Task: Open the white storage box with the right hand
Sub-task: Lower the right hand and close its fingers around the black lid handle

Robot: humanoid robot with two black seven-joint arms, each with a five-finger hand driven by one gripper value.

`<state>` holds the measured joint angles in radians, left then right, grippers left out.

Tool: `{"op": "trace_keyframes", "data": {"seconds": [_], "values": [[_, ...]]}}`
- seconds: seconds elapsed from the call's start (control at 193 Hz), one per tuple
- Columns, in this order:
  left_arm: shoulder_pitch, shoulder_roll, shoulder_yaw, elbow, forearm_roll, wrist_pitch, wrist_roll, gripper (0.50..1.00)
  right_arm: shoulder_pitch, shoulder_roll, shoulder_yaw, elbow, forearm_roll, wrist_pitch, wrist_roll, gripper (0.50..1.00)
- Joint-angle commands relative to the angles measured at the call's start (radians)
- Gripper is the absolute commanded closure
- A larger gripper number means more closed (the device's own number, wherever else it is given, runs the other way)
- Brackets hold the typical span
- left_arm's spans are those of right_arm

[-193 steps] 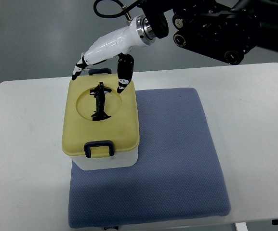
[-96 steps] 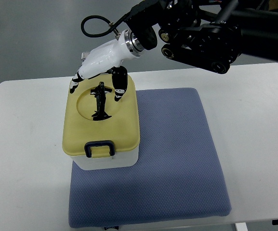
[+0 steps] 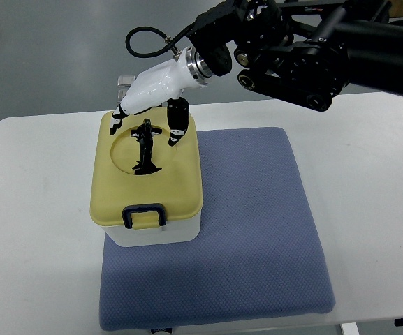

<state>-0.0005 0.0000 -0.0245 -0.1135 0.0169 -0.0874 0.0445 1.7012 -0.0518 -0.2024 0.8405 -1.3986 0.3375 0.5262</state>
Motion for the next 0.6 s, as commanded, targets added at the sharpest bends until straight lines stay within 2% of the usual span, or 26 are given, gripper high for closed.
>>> {"op": "trace_keyframes", "data": {"seconds": [0.0,0.296,0.441,0.597], "values": [[0.001,0.000,0.000,0.000,0.000,0.000,0.000,0.500,-0.006,0.007,0.000,0.000,0.000,0.000,0.000,0.668],[-0.001,0.000,0.000,0.000,0.000,0.000,0.000,0.500,-0.017,0.018,0.000,-0.004,0.000,-0.012,0.002,0.746],[0.001,0.000,0.000,0.000,0.000,-0.002,0.000,0.500,-0.017,0.018,0.001,-0.006,0.000,-0.015,0.002,0.840],[0.001,0.000,0.000,0.000,0.000,0.000,0.000,0.500,-0.015,0.018,0.001,-0.004,0.001,-0.017,0.002,0.901]]}}
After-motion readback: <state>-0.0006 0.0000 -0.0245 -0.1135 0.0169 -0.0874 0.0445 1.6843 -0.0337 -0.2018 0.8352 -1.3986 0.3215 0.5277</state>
